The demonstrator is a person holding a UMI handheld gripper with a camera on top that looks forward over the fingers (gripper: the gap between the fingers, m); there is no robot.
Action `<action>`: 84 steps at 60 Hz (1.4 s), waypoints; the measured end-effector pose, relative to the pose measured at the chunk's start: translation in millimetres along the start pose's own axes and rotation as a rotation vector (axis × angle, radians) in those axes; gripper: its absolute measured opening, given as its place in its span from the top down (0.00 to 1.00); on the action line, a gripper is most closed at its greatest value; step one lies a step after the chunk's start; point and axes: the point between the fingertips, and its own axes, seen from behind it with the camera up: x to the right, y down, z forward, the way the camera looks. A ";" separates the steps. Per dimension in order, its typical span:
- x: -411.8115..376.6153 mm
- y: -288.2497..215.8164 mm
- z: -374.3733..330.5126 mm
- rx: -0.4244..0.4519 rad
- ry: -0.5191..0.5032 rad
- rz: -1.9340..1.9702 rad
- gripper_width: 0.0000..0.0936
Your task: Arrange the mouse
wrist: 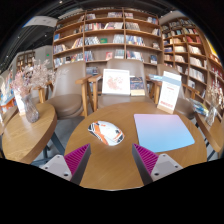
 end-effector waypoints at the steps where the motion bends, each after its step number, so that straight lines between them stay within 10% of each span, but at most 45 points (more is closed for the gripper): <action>1: 0.7 -0.4 4.1 -0.003 0.003 -0.001 0.09; 74: 13.8 -48.9 160.1 -0.103 0.055 0.015 0.09; 84: 17.9 -49.6 161.9 -0.103 0.075 0.042 0.48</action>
